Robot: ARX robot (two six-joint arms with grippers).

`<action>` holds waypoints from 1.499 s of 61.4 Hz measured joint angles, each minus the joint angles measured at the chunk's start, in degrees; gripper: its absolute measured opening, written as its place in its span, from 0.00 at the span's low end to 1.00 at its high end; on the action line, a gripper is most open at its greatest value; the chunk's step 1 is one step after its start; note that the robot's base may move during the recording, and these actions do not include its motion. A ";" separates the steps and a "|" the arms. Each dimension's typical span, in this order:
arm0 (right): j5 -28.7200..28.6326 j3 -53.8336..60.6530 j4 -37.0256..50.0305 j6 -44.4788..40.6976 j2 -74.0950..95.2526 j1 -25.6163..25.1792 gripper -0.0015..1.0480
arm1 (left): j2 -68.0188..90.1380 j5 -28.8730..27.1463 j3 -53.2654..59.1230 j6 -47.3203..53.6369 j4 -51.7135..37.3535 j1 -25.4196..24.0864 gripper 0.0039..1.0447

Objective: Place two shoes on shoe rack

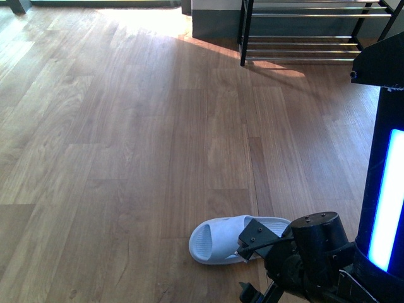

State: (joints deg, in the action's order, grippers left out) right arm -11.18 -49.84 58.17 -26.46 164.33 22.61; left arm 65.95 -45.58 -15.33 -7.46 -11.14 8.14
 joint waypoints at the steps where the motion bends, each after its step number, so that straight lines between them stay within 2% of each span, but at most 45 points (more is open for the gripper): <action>1: 0.02 -0.33 -0.15 0.00 0.07 0.04 0.91 | 0.00 0.00 0.00 0.00 0.00 0.00 0.01; 21: 2.56 -10.88 -6.16 1.77 3.41 5.55 0.91 | 0.00 0.00 0.00 0.00 0.02 0.00 0.01; 33: 1.55 -11.63 -5.33 2.03 5.09 5.01 0.91 | 0.00 -0.02 0.00 0.00 0.02 0.00 0.01; 54: 1.36 -9.70 -3.87 2.34 6.12 2.67 0.47 | 0.00 0.00 0.00 0.00 0.00 0.00 0.01; 69: 3.17 -11.30 -3.82 2.25 6.99 1.27 0.01 | 0.00 0.02 0.00 -0.02 0.02 0.00 0.01; 83: 4.76 -10.12 -2.62 3.80 6.43 1.01 0.02 | 0.00 0.00 0.00 0.00 0.02 0.00 0.01; 92: 5.79 -5.38 -1.31 5.03 1.33 -0.66 0.02 | 0.00 0.00 0.00 0.00 0.00 0.00 0.01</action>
State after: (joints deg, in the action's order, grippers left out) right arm -5.39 -55.22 56.86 -21.43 165.66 21.96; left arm 65.95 -45.58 -15.33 -7.46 -11.14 8.14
